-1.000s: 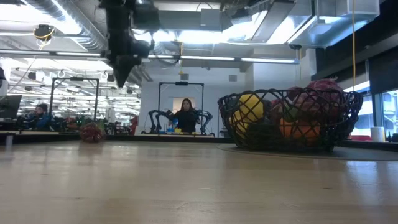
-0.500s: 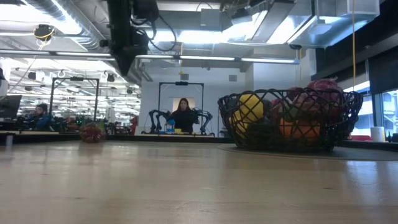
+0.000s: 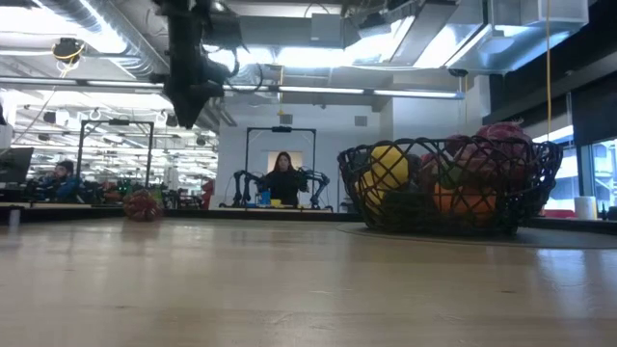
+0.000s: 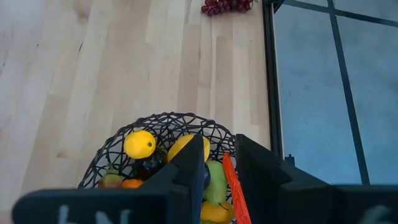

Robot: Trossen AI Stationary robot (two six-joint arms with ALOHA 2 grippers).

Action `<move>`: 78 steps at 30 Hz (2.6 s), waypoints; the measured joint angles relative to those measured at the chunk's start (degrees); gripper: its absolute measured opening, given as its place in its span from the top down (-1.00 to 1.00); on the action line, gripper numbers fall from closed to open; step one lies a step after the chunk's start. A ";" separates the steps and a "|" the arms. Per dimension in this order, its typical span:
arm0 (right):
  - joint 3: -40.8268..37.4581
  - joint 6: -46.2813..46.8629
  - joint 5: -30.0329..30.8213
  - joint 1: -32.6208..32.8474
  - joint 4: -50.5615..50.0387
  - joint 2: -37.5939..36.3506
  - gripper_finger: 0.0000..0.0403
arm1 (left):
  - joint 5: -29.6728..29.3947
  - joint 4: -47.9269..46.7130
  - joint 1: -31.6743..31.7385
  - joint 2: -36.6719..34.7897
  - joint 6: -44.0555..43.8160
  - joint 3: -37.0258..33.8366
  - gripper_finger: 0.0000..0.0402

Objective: Build produce basket
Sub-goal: Put the purple grapes into the black wire basket

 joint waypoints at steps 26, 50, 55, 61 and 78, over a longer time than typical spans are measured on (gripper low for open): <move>-0.02 0.28 -0.07 0.00 0.04 0.00 0.57 | -4.34 -0.41 10.76 23.40 8.19 -0.05 0.53; -0.02 0.26 0.00 0.00 0.07 0.02 0.57 | -1.15 3.16 15.79 23.51 10.73 -1.28 0.53; -0.02 0.23 0.00 0.00 0.07 0.02 0.57 | -0.16 3.18 16.15 23.51 11.01 -1.30 0.53; -0.04 0.20 0.00 0.00 0.07 0.02 0.57 | -0.04 2.76 16.15 23.51 11.14 -1.30 0.53; -0.03 0.24 0.01 0.01 0.07 0.04 0.57 | 0.01 3.72 15.99 24.13 12.52 -1.36 0.53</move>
